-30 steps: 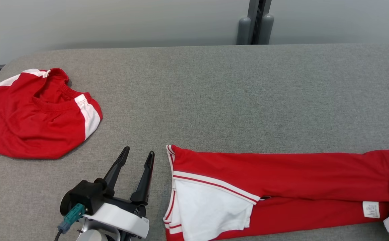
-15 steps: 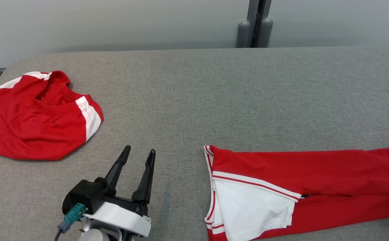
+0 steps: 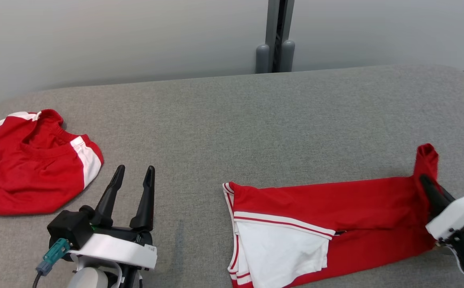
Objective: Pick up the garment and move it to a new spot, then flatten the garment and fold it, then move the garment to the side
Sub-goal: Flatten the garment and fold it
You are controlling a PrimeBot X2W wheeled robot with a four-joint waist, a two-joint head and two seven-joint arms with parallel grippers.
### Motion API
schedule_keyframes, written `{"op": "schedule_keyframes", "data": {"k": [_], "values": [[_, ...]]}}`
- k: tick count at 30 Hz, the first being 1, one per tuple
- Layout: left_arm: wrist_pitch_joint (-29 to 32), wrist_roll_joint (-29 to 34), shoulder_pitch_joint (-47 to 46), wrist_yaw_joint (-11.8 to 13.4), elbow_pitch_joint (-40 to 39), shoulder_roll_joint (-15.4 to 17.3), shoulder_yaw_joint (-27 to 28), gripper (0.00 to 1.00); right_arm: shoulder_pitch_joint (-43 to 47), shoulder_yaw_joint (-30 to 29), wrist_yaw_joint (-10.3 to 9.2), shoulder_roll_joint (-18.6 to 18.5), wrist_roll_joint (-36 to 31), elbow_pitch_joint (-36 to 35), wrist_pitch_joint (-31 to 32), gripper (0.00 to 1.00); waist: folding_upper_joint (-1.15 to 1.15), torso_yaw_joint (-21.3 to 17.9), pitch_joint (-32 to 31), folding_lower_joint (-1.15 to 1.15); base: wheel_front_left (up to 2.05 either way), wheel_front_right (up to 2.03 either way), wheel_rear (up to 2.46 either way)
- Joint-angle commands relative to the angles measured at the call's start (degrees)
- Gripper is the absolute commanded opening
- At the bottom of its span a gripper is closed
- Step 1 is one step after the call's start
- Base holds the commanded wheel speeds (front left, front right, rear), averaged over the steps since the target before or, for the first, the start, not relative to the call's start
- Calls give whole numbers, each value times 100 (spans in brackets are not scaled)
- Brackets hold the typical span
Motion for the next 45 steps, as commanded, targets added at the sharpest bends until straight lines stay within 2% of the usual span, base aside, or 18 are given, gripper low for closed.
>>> {"op": "schedule_keyframes", "data": {"k": [1, 4, 8, 14, 22, 26, 36, 37, 38, 39, 42, 45], "values": [[-17, -19, -80, -35, -26, 35, 76, 100, 23, -58, 0, 181, 297, -225, 124, 0, 0, -78, -61, 0, 0, 0, 0], [-17, -25, -28, -36, -56, 20, 173, 100, 181, -95, 0, 439, 755, -819, 464, 0, 0, -147, -116, 0, 0, 0, 0], [-17, -20, 21, -36, -77, 11, 212, 100, 377, -62, 1, 813, 1041, -1422, 776, 0, 0, -182, -128, 0, 0, 0, 0], [-17, -30, -7, -35, -89, 2, 211, 100, 611, -2, 1, 1274, 1198, -1793, 1070, 0, 0, -119, -66, 0, 0, 0, 0], [-17, -45, -49, -35, -36, 8, 154, 100, 841, 87, 1, 1909, 1063, -1738, 1329, 0, 0, 171, -25, 0, 0, 0, 0], [-17, -36, -39, -28, -30, 0, 178, 100, 896, 95, 1, 2115, 908, -1583, 1314, 0, 0, 372, -25, 0, 0, 0, 0], [-17, -49, 60, -24, 18, -39, 118, 100, 936, 3, 1, 2368, 719, -1120, 1199, 0, 0, 699, 32, 0, 0, 0, 0], [-17, -36, 63, -24, 17, -41, 125, 100, 936, -74, 1, 2374, 757, -1042, 1175, 16, 0, 712, 34, 0, 0, 0, 0], [-17, -25, 71, -24, 14, -45, 131, 100, 908, -158, 1, 2388, 838, -993, 1141, 79, 0, 722, 34, 0, 0, 0, 0], [-17, -22, 83, -24, 11, -47, 140, 100, 885, -163, 1, 2410, 918, -977, 1188, 100, 0, 728, 33, 0, 0, 0, 0], [-17, -18, 111, -23, 2, -51, 185, 100, 885, -54, 1, 2438, 1229, -1102, 1304, 100, 0, 711, 39, 0, 0, 0, 0], [-17, 6, 120, -23, 13, -59, 203, 100, 930, 303, 1, 2435, 1579, -1337, 1372, 100, 0, 673, 43, 0, 0, 0, 0]]}}
